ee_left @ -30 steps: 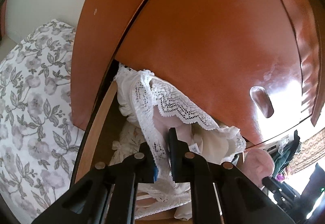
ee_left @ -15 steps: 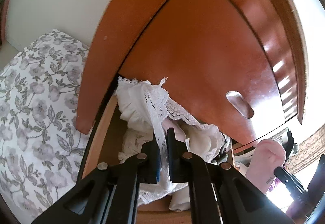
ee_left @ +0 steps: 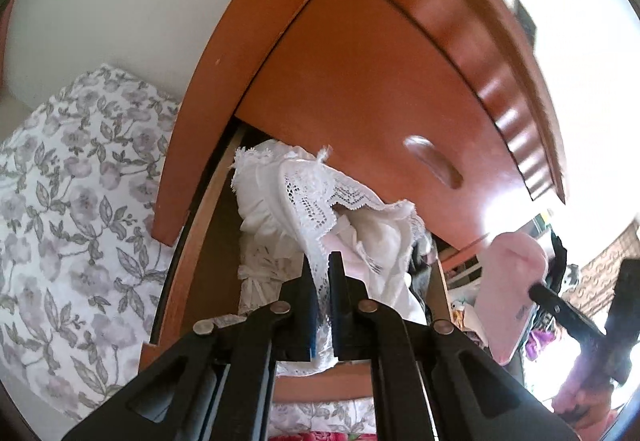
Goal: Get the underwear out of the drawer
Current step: 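Lift the white lace bra with the left tool while the right tool lifts the sock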
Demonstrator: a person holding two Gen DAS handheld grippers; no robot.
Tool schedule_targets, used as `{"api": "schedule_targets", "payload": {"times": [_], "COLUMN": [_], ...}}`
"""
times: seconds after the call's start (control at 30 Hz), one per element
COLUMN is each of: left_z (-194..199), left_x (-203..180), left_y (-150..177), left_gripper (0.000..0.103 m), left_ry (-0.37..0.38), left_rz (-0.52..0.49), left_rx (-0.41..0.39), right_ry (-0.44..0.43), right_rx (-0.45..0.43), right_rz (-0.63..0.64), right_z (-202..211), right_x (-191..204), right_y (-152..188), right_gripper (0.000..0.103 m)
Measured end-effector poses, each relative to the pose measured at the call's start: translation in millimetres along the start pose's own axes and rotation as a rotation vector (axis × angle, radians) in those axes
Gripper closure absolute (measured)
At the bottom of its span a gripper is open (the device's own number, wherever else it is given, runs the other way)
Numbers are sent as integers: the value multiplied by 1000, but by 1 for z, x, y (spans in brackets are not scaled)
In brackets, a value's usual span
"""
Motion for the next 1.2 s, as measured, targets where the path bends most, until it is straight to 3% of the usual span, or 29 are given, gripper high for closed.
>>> {"api": "schedule_targets", "payload": {"times": [0.1,0.43,0.7,0.8,0.93,1.03,1.17,1.2], "left_z": [12,47,62,66,57,49,41,40], "left_x": [-7,-48,-78,-93,-106,-107,-103,-102], "left_y": [1,-27,-38,-41,-42,-42,-39,-40], "left_gripper": [99,99,99,99,99,99,99,99], "left_ry": [29,5,-107,-185,-413,-520,-715,-725], "left_rz": [-9,-121,-257,-341,-510,-571,-671,-675], "left_rx": [-16,-131,-137,-129,-105,-85,-133,-141], "right_ry": [-2,-4,-5,-10,-20,-26,-36,-39], "right_rx": [-5,-66,-128,-148,-162,-168,-166,-164], "right_rz": [-9,-37,-36,-39,-43,-42,-48,-51], "right_z": [3,27,52,60,68,70,66,65], "right_x": [0,-8,-13,-17,-17,-17,-20,-21], "right_y": [0,-4,-9,-9,-5,0,9,11], "right_gripper": [87,87,87,87,87,87,87,87]}}
Point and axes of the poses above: each gripper's, at about its wrist camera, not at the fingertips, and z roughly against the way its jaws point, x to its left, y to its underside, the point moved 4 cm from there along -z, roughly the way its jaws point, and after that the axes turned 3 degrees about -y, right-handed, at the moved point
